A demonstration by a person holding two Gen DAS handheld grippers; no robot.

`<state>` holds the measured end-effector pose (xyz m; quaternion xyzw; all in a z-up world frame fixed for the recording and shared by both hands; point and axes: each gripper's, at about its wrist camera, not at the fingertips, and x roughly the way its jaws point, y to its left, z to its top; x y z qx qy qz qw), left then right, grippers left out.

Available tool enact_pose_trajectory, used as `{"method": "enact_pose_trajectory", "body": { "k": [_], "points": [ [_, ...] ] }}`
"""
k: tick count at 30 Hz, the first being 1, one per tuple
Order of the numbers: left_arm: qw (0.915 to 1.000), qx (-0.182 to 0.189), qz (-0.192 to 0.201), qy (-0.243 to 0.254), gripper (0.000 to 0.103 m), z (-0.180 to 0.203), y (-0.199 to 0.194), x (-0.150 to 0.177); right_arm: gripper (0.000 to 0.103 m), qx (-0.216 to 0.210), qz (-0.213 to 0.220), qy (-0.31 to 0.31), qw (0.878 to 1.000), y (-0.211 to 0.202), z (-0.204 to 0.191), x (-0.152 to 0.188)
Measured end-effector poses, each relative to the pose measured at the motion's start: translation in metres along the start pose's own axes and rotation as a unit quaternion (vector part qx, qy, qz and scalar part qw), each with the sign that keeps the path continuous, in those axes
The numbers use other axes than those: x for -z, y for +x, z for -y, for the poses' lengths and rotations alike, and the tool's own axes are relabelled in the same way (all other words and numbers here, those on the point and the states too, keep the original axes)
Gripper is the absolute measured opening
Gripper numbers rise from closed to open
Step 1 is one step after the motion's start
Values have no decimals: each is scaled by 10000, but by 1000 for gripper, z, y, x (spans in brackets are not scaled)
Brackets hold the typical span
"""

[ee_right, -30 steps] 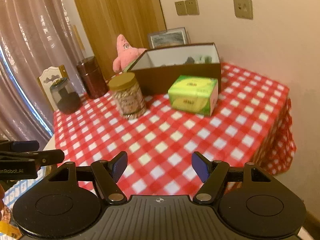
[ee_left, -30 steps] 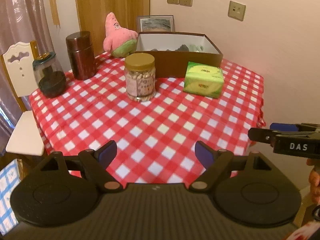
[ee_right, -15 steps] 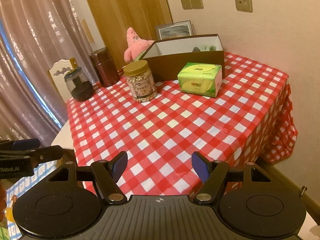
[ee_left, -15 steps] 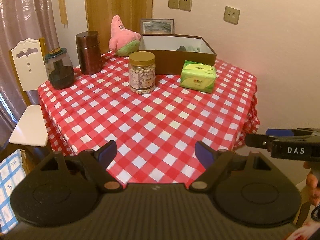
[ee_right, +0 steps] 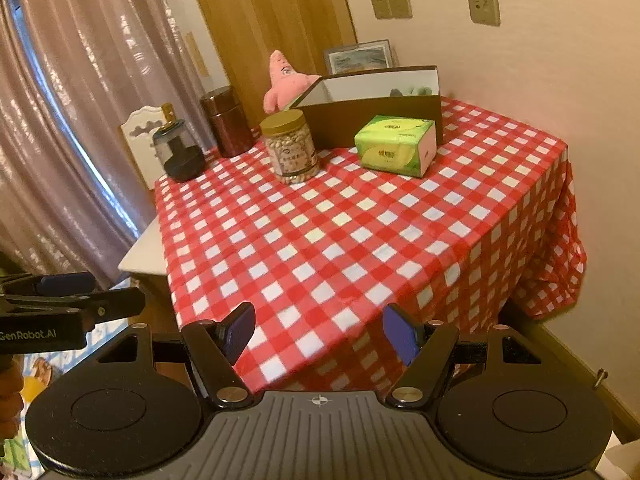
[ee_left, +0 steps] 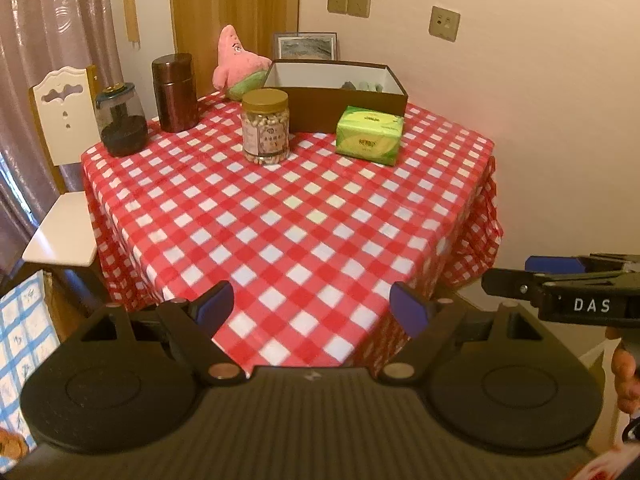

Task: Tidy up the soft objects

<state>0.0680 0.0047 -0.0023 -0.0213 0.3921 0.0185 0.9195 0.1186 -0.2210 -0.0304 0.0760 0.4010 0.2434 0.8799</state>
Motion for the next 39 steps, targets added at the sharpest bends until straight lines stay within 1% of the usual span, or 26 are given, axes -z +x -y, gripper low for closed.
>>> {"method": "enact_pose_trajectory", "body": {
  "k": [7,14,21,39],
  "points": [
    [9997,-148,-56,-169,84,22,-24,28,71,-244,-90,-155,9995,-28,1,25],
    [9994,-173,-121,-267,84,37,-38,45,71,-381,-161,-250,9988,-45,2,43],
    [9997,-143,-26,-180,84,44,-43,42,71,-408,-133,-217,9988,-53,4,47],
    [9999,-58,36,-131,84,40,-41,30,71,-349,-23,-199,9992,-51,0,34]
  ]
}}
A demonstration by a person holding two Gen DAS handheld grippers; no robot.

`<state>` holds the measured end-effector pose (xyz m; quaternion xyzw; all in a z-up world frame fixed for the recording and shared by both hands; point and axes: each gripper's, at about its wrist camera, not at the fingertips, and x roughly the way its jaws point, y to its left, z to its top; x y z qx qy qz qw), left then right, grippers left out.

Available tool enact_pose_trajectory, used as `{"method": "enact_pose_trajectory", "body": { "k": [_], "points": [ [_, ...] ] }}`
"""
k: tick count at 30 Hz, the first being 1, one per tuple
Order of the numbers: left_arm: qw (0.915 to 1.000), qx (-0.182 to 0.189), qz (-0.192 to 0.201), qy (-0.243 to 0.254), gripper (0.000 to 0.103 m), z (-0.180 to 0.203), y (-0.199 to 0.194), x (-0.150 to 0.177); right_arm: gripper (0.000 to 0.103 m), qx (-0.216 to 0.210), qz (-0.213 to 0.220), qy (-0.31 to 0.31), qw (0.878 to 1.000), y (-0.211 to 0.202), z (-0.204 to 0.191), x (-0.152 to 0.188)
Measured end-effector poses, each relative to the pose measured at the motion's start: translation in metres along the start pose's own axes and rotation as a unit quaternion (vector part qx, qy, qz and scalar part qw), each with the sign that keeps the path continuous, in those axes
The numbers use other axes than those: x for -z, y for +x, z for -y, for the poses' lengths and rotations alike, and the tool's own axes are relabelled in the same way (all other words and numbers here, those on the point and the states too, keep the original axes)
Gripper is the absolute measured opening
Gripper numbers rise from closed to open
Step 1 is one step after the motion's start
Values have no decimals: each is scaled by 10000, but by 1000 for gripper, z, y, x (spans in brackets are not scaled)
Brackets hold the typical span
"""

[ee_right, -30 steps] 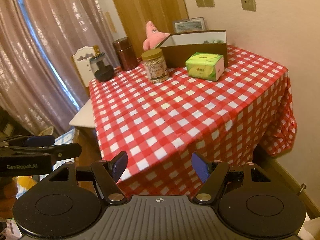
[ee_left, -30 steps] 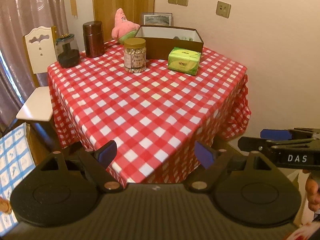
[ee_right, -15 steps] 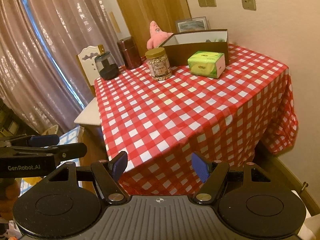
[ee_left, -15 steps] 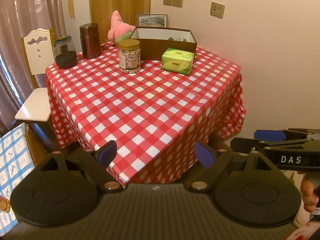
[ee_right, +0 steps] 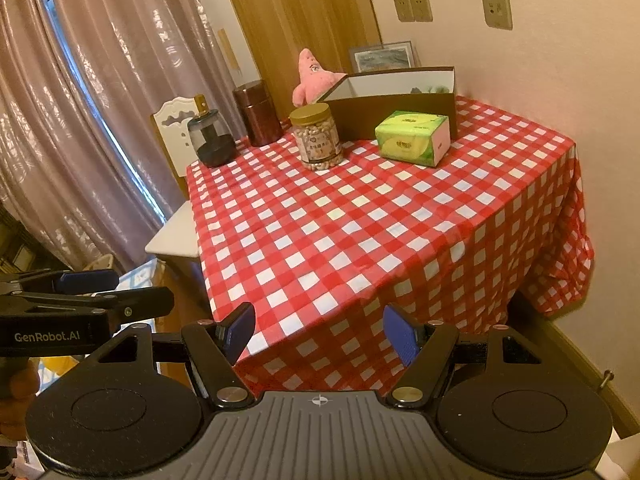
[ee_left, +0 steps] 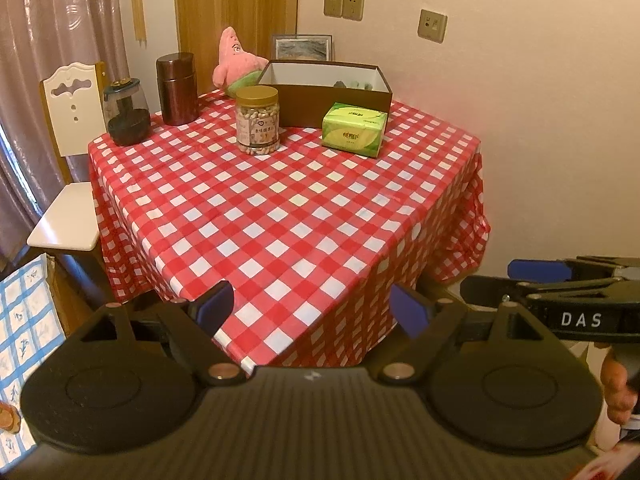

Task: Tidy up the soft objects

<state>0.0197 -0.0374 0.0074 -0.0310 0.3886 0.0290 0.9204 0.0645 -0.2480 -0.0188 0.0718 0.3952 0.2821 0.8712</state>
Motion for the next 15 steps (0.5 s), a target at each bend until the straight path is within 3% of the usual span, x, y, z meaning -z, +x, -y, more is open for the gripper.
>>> {"method": "enact_pose_trajectory", "body": {
  "k": [15],
  "points": [
    [10000,10,-4,6,84,3,1,-1,71,1,-4,-8,10000,0,2,-2]
  ]
}}
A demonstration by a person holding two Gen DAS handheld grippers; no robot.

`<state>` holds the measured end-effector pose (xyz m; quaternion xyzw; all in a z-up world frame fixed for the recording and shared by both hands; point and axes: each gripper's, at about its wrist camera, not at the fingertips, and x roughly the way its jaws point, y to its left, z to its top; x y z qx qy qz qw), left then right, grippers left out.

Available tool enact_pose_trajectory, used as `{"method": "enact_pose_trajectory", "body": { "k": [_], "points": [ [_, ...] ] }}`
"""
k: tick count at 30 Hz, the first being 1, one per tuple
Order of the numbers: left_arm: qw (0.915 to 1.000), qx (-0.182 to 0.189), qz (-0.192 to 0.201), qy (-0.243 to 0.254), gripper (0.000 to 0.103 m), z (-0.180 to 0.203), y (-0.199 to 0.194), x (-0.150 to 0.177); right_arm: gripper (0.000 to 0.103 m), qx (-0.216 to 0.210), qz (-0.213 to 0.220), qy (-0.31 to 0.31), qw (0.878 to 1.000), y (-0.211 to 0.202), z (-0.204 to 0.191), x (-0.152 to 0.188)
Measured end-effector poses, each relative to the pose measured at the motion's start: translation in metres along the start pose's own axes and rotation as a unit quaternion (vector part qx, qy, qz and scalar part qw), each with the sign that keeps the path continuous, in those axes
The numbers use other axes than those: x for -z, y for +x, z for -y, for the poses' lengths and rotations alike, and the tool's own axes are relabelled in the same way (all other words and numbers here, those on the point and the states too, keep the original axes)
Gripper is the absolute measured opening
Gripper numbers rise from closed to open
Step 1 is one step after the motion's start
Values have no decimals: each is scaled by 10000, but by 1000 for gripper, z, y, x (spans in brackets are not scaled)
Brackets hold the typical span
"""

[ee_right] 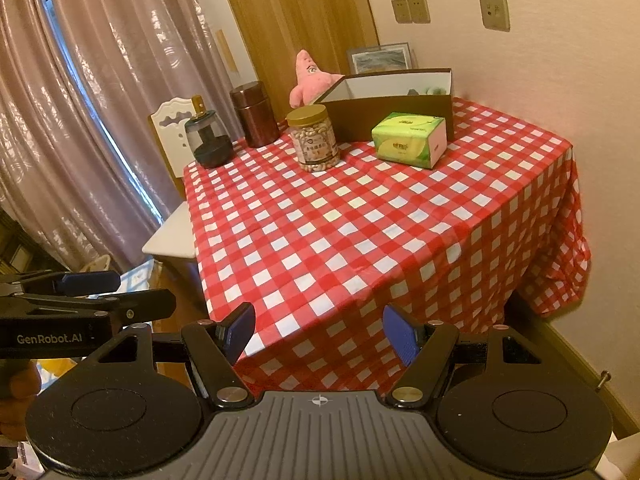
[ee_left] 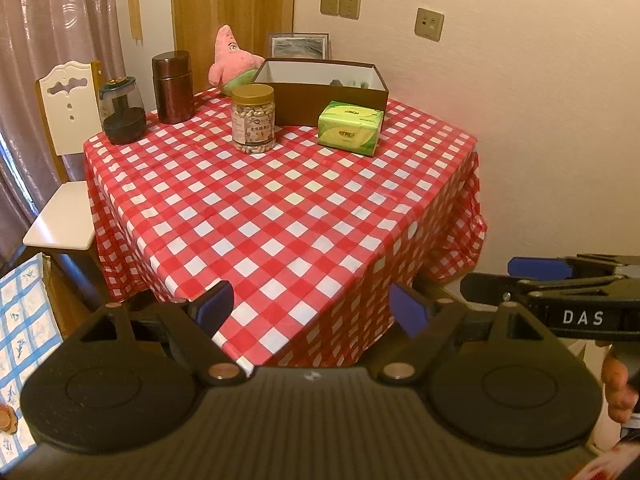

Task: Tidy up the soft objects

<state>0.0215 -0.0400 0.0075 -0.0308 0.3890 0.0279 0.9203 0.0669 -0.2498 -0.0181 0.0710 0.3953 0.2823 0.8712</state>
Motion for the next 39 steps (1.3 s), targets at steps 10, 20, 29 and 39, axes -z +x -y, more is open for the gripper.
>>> {"method": "enact_pose_trajectory", "body": {
  "k": [10,20,29,39],
  "points": [
    [10000,-3,0,-4,84,0,0,0,71,3,7,-3,10000,0,-2,1],
    [10000,-2,4,-13,84,1,0,1,71,5,12,-8,10000,0,-2,1],
    [10000,2,8,-10,84,0,0,1,71,-1,20,-27,10000,-2,0,-4],
    [10000,1,10,-12,84,0,0,1,71,-3,23,-27,10000,-2,2,-4]
  ]
}}
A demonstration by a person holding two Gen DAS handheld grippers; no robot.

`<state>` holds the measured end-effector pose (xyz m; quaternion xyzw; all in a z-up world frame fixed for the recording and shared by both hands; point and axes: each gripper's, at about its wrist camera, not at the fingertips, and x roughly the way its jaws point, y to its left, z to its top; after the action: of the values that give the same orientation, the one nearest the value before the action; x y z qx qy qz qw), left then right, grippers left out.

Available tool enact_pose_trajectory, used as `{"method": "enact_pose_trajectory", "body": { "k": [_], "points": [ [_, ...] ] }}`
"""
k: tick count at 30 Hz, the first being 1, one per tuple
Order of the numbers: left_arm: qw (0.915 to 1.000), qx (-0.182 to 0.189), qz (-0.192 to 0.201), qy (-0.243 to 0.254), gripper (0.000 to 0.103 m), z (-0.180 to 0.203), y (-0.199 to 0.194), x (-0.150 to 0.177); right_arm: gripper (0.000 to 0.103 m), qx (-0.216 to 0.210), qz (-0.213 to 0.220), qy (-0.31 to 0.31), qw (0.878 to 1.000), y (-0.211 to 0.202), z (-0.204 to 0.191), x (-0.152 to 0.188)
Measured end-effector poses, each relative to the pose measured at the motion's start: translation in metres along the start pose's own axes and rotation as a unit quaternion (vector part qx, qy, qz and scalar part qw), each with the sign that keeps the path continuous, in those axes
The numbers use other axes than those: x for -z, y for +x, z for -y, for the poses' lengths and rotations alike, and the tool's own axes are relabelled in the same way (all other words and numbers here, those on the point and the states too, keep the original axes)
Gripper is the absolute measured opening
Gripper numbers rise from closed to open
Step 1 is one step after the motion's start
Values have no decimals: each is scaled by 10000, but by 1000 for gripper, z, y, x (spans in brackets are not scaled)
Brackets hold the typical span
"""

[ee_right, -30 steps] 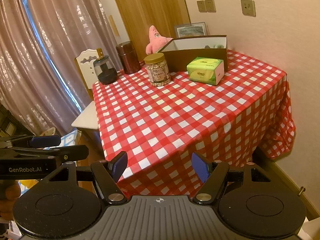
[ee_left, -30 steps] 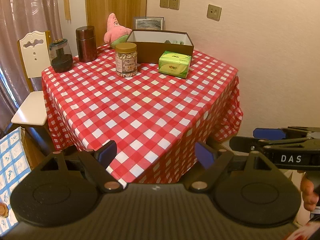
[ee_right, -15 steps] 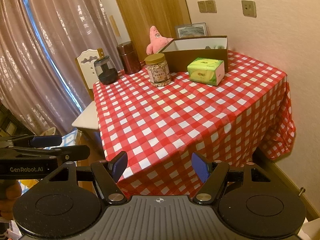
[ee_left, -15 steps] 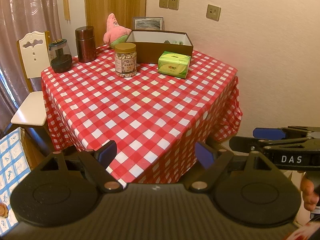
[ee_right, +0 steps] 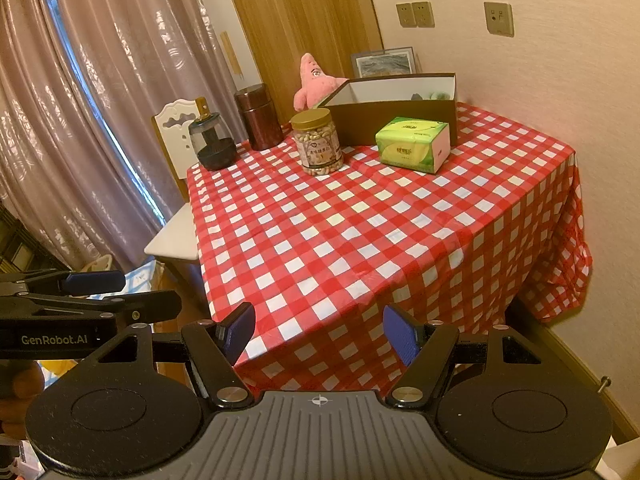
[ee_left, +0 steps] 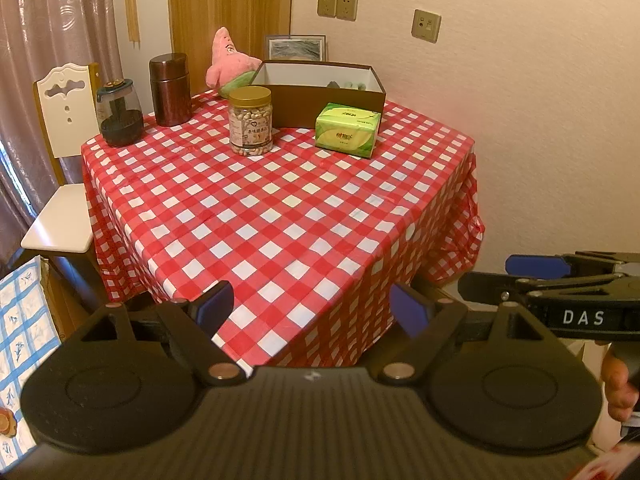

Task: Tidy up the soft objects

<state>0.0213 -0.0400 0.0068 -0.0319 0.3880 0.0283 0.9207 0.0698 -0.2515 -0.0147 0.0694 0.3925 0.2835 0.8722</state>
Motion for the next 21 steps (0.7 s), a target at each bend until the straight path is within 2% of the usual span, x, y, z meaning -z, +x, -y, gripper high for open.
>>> {"method": "enact_pose_trajectory", "body": {
  "k": [21],
  "points": [
    [10000,5,4,-1,84,-1,0,1,71,2,5,-9,10000,0,-1,1]
  ]
}}
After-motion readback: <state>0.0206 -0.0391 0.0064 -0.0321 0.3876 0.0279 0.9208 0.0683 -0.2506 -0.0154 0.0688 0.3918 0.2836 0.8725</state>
